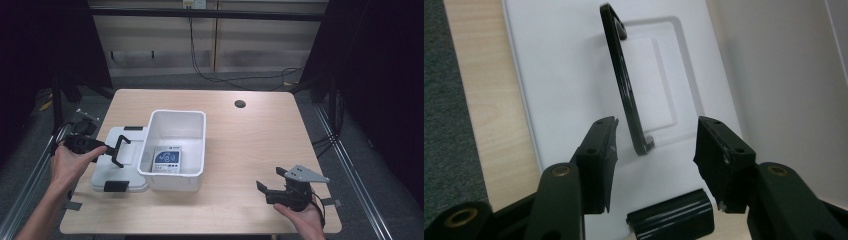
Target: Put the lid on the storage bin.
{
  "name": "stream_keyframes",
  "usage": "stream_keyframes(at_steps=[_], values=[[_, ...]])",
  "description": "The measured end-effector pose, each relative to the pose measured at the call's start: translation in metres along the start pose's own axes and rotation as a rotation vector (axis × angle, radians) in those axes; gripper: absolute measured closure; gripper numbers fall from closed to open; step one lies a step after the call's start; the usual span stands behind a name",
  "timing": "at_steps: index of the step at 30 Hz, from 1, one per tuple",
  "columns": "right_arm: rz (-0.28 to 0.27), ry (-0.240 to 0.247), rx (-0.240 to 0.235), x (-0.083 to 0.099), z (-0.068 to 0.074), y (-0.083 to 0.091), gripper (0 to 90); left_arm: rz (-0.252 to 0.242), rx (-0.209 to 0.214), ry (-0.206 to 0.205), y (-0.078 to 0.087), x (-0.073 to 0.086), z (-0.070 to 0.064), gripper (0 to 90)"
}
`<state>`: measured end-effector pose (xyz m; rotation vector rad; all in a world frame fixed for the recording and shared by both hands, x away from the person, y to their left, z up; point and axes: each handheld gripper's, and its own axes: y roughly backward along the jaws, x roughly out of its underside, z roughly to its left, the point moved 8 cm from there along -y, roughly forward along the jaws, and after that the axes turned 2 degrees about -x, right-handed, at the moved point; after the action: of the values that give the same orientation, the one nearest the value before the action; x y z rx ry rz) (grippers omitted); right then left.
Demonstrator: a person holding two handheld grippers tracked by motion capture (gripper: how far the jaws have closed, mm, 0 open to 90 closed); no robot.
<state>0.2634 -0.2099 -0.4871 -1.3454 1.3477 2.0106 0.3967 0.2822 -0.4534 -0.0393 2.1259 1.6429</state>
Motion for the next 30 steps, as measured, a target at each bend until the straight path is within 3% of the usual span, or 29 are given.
stream_keyframes(at_steps=[8,10,17,18,22,25,30], values=[[0.011,0.014,0.000,0.001,0.001,-0.002,15.1,0.040,-0.025,0.006,-0.012,-0.009,0.000,51.2],[0.011,0.012,0.000,0.001,0.001,-0.001,15.5,0.045,-0.042,0.045,-0.018,-0.012,0.005,50.3],[0.021,0.006,-0.004,0.002,0.001,-0.001,15.6,0.073,-0.031,0.057,-0.021,-0.019,0.007,51.1],[0.021,0.008,-0.008,0.002,0.001,-0.002,15.6,0.084,-0.036,0.041,-0.022,-0.020,0.006,58.1],[0.029,0.013,-0.011,0.002,0.001,-0.002,17.1,0.105,-0.046,0.044,-0.027,-0.022,0.005,58.5],[0.030,0.017,-0.014,0.002,0.003,-0.001,17.9,0.138,-0.088,0.042,-0.034,-0.021,0.009,60.9],[0.042,0.022,-0.017,0.004,0.003,-0.003,17.9,0.158,-0.082,0.065,-0.041,-0.020,0.013,64.4]])
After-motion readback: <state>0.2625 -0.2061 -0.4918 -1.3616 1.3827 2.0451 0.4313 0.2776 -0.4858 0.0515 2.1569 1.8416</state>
